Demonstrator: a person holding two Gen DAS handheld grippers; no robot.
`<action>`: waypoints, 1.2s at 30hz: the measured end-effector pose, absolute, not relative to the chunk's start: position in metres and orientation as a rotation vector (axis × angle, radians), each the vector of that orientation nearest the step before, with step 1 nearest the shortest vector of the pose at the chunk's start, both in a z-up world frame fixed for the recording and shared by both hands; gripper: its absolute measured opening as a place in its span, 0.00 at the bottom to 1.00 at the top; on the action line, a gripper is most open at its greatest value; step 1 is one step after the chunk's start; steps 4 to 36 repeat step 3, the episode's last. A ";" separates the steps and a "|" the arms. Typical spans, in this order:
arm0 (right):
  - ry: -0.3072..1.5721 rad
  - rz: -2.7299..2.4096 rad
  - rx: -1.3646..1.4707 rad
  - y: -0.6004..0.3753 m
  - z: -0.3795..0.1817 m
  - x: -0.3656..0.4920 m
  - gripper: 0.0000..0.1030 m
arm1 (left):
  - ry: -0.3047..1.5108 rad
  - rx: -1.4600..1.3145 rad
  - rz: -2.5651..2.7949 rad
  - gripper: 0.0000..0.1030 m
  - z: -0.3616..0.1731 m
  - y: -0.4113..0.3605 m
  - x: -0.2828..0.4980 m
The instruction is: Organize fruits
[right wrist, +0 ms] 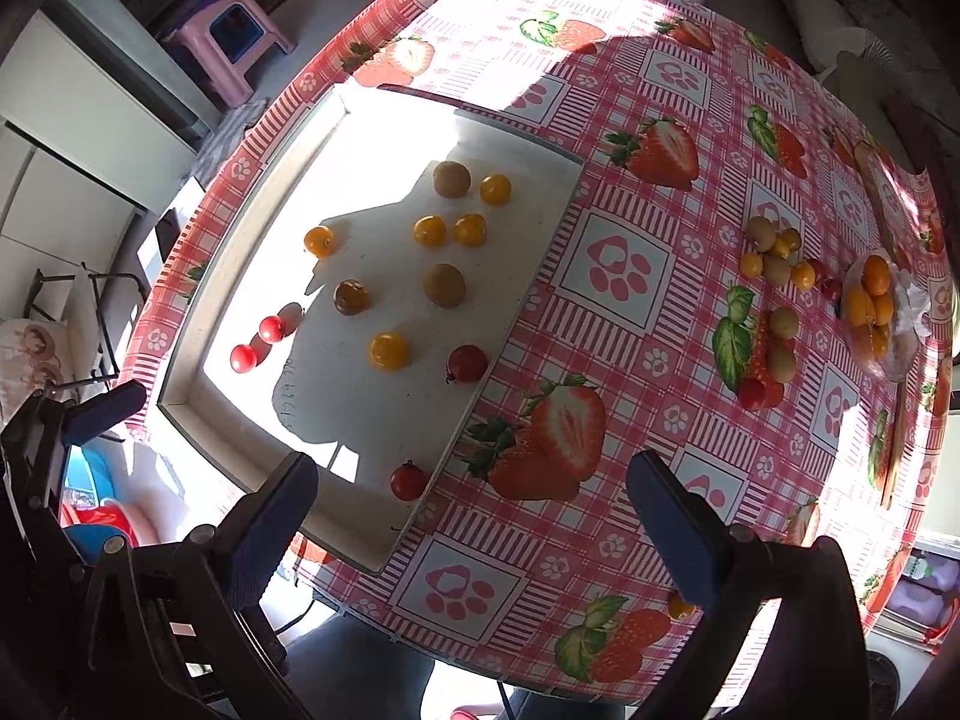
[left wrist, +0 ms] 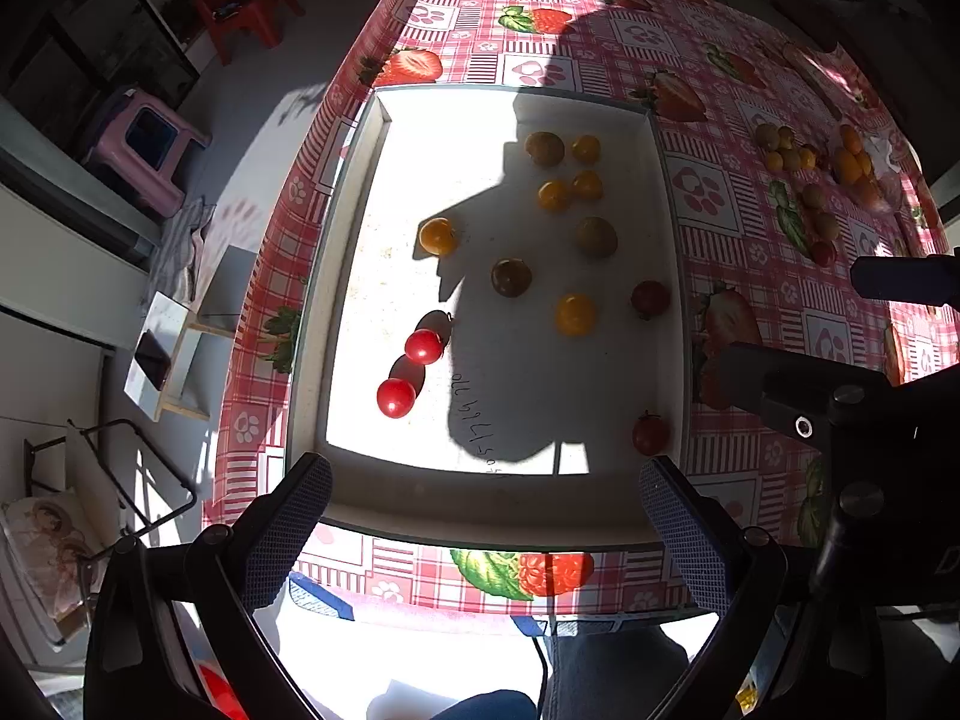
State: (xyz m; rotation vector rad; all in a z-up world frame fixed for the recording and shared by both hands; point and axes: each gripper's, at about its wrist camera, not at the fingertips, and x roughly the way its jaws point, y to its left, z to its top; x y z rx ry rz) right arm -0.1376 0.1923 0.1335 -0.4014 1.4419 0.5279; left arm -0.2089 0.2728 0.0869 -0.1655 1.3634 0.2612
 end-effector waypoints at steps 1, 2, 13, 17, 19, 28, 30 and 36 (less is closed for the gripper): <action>1.442 0.528 -0.400 0.192 0.133 -0.138 1.00 | 1.362 -0.163 0.256 1.00 0.087 0.273 -0.209; 1.443 0.528 -0.399 0.192 0.133 -0.138 1.00 | 1.362 -0.159 0.253 1.00 0.088 0.274 -0.210; 1.445 0.526 -0.395 0.192 0.133 -0.139 1.00 | 1.362 -0.155 0.255 1.00 0.088 0.274 -0.210; 1.445 0.526 -0.395 0.192 0.133 -0.139 1.00 | 1.362 -0.155 0.255 1.00 0.088 0.274 -0.210; 1.445 0.526 -0.395 0.192 0.133 -0.139 1.00 | 1.362 -0.155 0.255 1.00 0.088 0.274 -0.210; 1.445 0.526 -0.395 0.192 0.133 -0.139 1.00 | 1.362 -0.155 0.255 1.00 0.088 0.274 -0.210; 1.445 0.526 -0.395 0.192 0.133 -0.139 1.00 | 1.362 -0.155 0.255 1.00 0.088 0.274 -0.210; 1.445 0.526 -0.395 0.192 0.133 -0.139 1.00 | 1.362 -0.155 0.255 1.00 0.088 0.274 -0.210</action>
